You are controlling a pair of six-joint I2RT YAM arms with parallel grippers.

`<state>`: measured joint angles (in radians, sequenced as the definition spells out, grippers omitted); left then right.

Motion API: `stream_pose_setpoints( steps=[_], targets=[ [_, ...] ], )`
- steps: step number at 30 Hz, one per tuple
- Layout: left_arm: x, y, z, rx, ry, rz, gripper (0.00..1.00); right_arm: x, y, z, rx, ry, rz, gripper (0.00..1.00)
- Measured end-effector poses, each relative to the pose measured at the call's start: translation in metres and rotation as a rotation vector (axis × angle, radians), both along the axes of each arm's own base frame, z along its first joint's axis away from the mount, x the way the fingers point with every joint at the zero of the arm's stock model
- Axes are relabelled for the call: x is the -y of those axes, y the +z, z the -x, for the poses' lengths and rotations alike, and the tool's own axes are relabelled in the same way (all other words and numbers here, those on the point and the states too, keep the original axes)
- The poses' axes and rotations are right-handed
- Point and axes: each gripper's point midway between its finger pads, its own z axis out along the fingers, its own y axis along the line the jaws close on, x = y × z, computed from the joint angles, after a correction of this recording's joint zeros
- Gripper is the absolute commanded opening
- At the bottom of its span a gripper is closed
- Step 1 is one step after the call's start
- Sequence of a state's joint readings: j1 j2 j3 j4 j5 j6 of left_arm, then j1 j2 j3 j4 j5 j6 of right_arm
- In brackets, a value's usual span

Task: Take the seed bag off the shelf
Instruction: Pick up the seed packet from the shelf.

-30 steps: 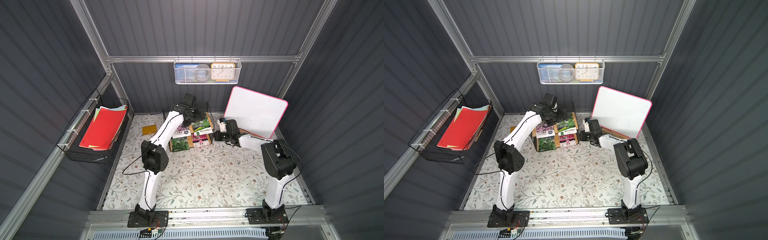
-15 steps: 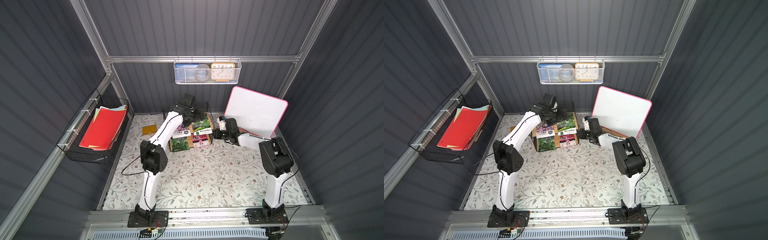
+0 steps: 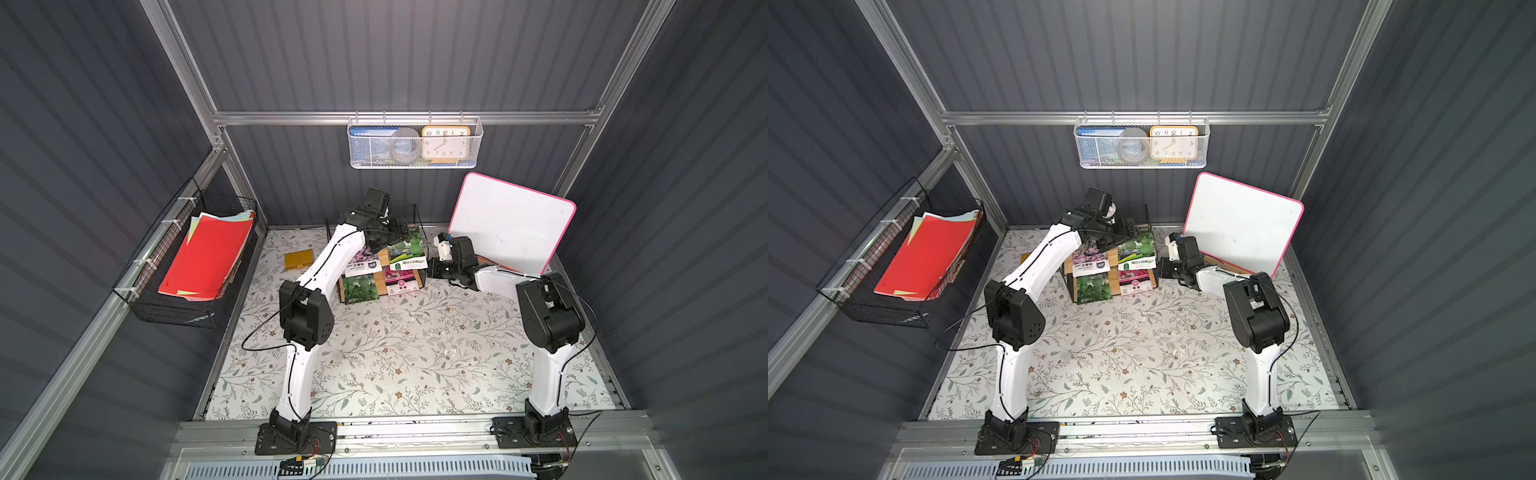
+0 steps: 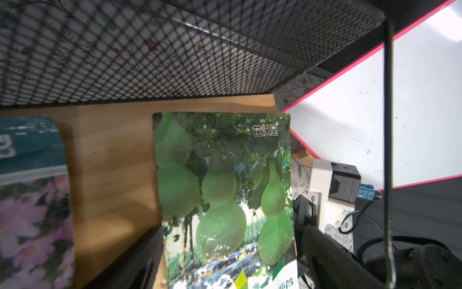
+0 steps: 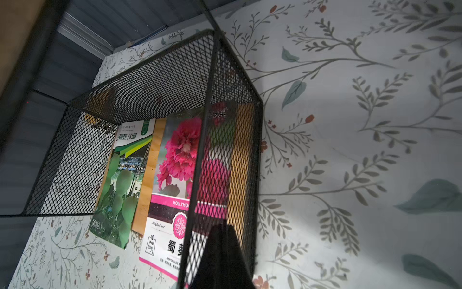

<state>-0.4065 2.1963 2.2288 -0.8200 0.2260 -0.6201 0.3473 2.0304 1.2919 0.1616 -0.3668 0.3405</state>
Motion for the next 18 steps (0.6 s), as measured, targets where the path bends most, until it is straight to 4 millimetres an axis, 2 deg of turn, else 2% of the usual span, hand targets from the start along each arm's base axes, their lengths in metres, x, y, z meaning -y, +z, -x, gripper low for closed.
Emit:
stream_pose_setpoints(
  steps=[9,18],
  targets=[
    [0.006,0.0,0.003,-0.007,-0.023,0.033,0.83,-0.001,-0.002,0.0,-0.006,0.001,-0.003,0.0],
    [0.011,0.0,0.007,-0.015,-0.033,0.075,0.82,-0.001,-0.002,0.0,-0.009,0.003,-0.004,0.0]
  ],
)
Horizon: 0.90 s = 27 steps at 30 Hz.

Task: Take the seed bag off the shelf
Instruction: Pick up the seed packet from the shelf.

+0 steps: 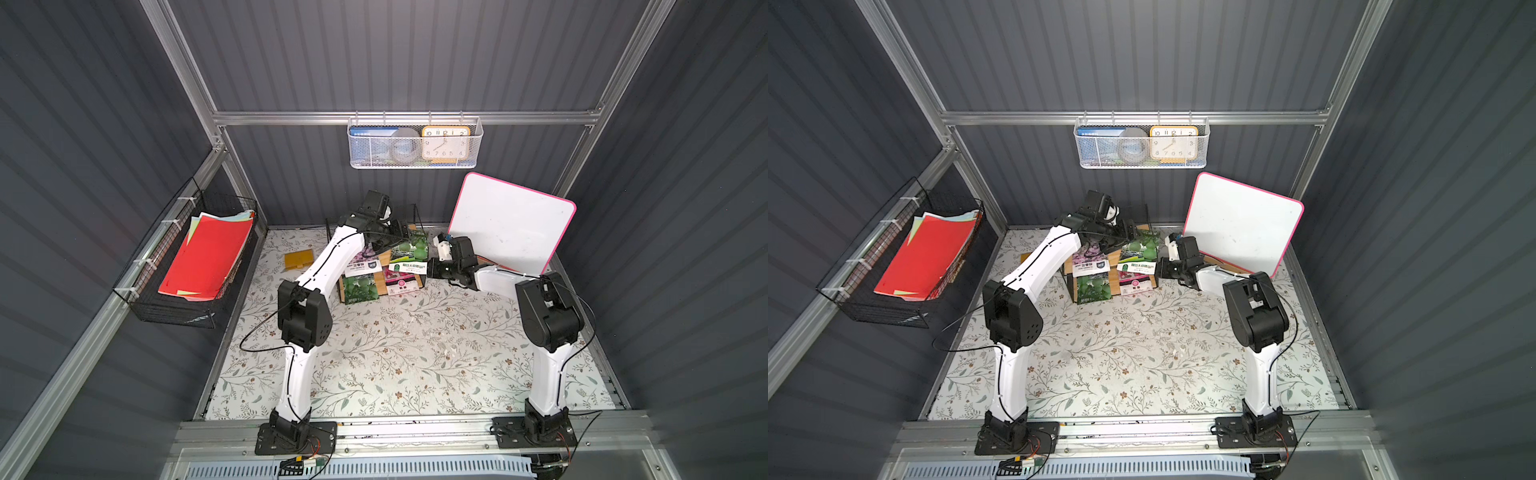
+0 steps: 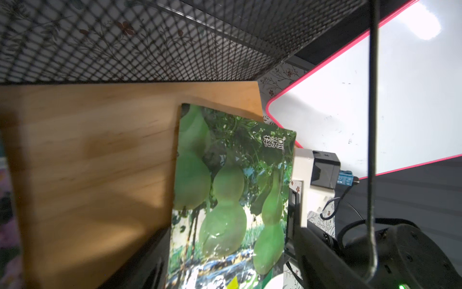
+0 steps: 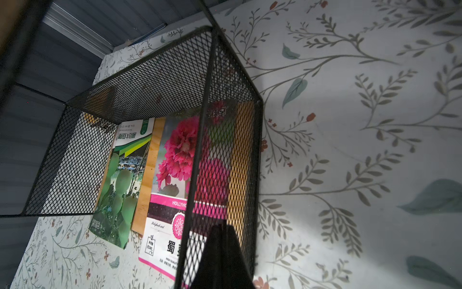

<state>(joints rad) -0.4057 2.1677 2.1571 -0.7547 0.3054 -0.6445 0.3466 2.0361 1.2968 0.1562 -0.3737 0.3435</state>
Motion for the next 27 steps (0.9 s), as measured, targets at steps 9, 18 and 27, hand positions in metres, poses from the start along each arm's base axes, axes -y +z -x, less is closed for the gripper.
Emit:
stream_pose_setpoints(
  steps=[9,18,27],
  targets=[
    [-0.002,-0.002,0.001,-0.01,0.013,0.012,0.71,0.0,0.0,0.0,-0.003,0.001,0.0,0.0],
    [-0.004,-0.006,0.0,-0.018,0.023,0.005,0.59,0.0,0.001,0.0,-0.021,0.001,0.007,0.0],
    [-0.008,-0.012,0.0,-0.034,0.035,0.004,0.36,-0.001,0.007,-0.003,-0.011,0.001,0.005,0.0]
  ],
)
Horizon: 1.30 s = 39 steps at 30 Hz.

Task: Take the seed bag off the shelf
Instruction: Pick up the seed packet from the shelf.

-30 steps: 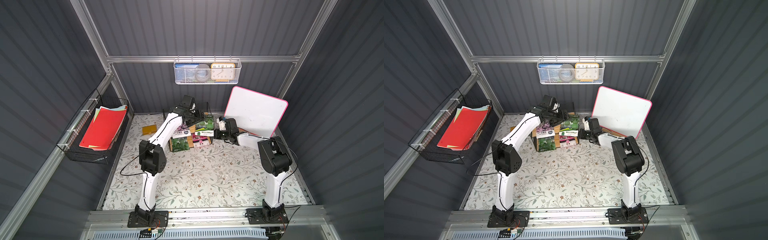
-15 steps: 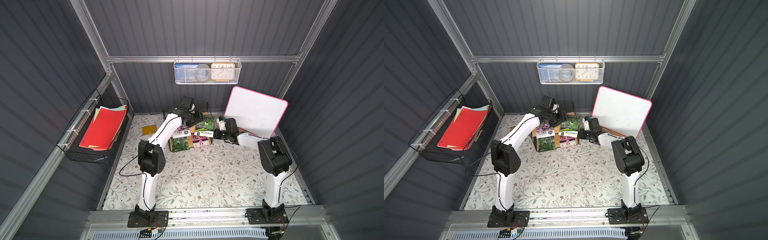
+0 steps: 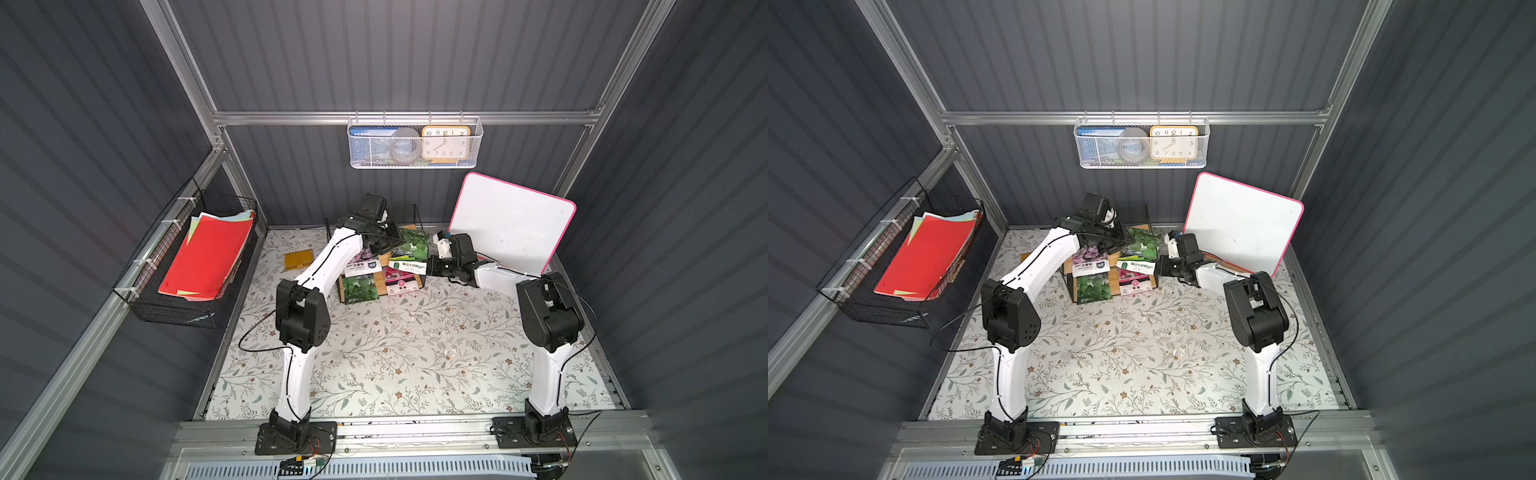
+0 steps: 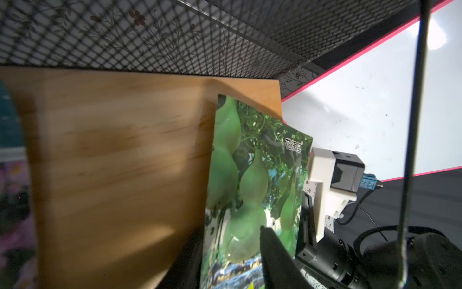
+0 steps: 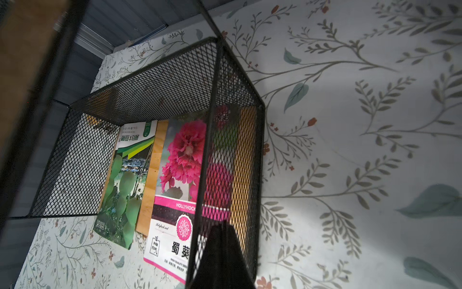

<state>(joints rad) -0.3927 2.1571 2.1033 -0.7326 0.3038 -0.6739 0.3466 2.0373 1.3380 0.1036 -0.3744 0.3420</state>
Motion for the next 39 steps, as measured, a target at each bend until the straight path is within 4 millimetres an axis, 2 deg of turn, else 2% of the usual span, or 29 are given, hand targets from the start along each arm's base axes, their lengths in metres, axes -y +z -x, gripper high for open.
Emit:
stream_pose_setpoints(
  steps=[5,10,12,21,30,39],
  targets=[
    [-0.001,-0.001,0.0,-0.001,0.0,0.0,0.35,0.0,0.0,0.0,0.001,0.001,0.001,0.0],
    [-0.004,-0.002,-0.001,-0.009,0.008,-0.001,0.25,0.0,0.0,0.0,0.0,0.001,0.001,0.0],
    [-0.005,-0.003,0.0,-0.012,0.011,-0.005,0.18,0.0,0.0,0.0,0.0,0.001,0.001,0.0],
    [-0.008,-0.007,0.0,-0.023,0.018,-0.007,0.12,0.0,0.0,0.0,0.0,0.003,-0.001,0.0],
    [-0.011,-0.007,0.0,-0.028,0.023,-0.005,0.0,-0.001,0.0,0.001,-0.003,0.008,-0.003,0.0],
    [-0.023,-0.004,0.008,-0.034,0.053,-0.046,0.0,-0.009,0.001,0.009,-0.017,0.036,-0.01,0.0]
  ],
)
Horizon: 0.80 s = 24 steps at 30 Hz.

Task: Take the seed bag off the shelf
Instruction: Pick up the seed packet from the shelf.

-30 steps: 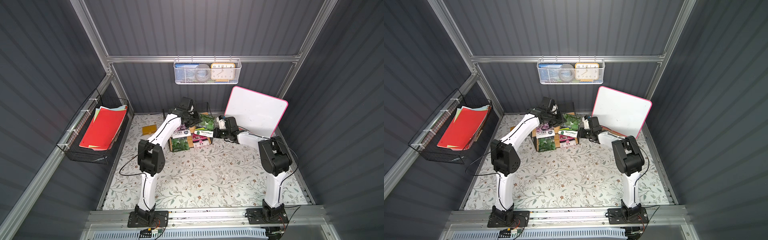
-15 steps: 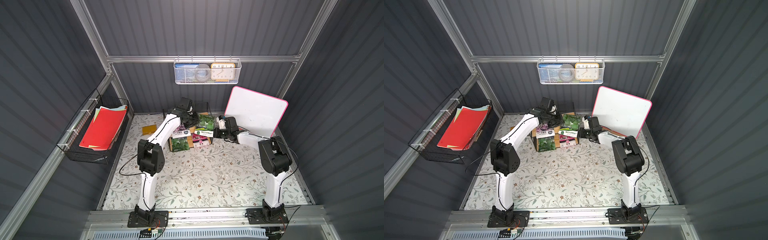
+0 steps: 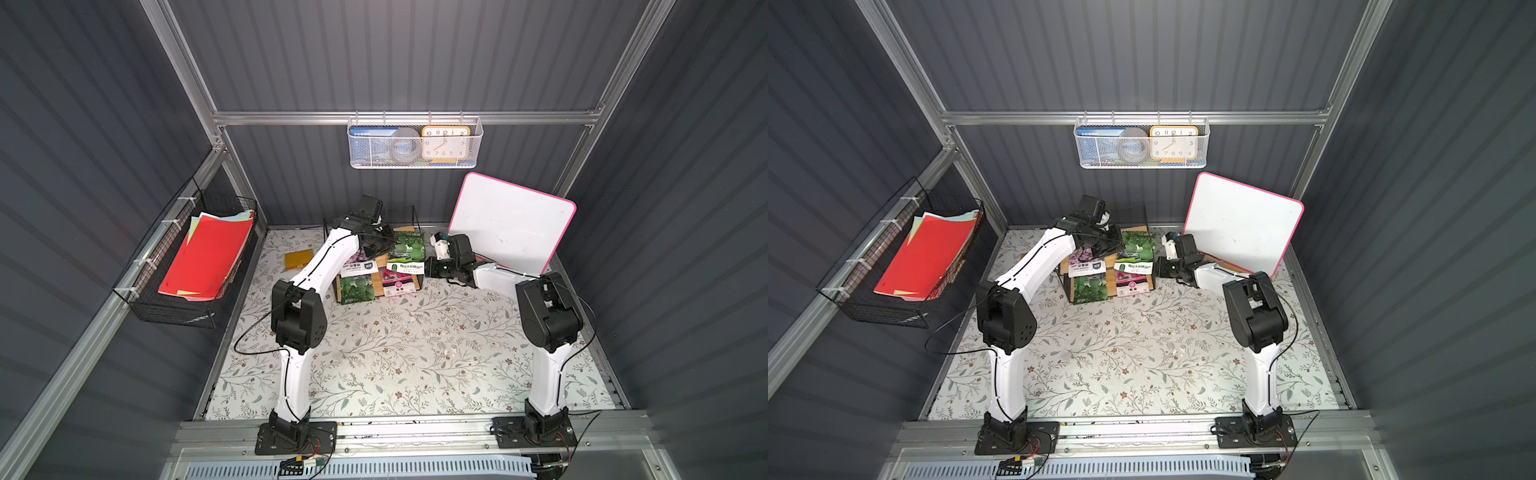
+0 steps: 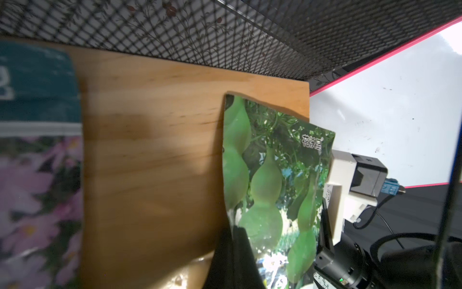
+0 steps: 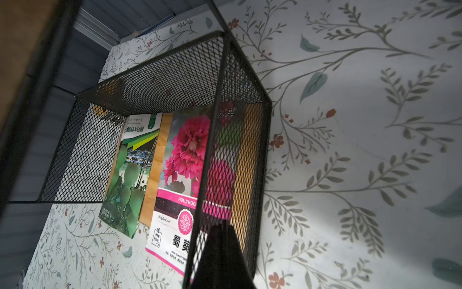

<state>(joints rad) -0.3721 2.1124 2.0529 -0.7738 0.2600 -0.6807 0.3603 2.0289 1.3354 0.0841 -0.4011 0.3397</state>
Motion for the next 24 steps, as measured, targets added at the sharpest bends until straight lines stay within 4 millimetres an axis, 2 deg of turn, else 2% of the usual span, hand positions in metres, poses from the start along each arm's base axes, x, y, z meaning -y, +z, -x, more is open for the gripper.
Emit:
stream_pose_setpoints(
  steps=[5,9,11,15,20,24],
  targets=[
    [-0.006,0.016,0.005,0.031,0.011,0.001,0.0,0.002,0.024,0.008,0.036,0.003,-0.004,0.0],
    [-0.008,0.041,0.006,0.099,0.019,0.026,0.0,0.002,0.057,0.014,0.099,0.008,-0.023,0.0],
    [-0.009,0.053,0.007,0.133,0.022,0.038,0.0,0.004,0.068,0.018,0.119,0.004,-0.027,0.0],
    [-0.011,0.07,0.01,0.188,0.027,0.06,0.0,0.012,0.075,0.027,0.131,-0.015,-0.018,0.0],
    [-0.016,0.073,0.02,0.214,0.034,0.068,0.0,0.028,0.081,0.038,0.13,-0.053,0.012,0.0],
    [-0.022,0.081,0.035,0.244,0.038,0.086,0.0,0.043,0.1,0.047,0.165,-0.09,0.026,0.0]
  ],
)
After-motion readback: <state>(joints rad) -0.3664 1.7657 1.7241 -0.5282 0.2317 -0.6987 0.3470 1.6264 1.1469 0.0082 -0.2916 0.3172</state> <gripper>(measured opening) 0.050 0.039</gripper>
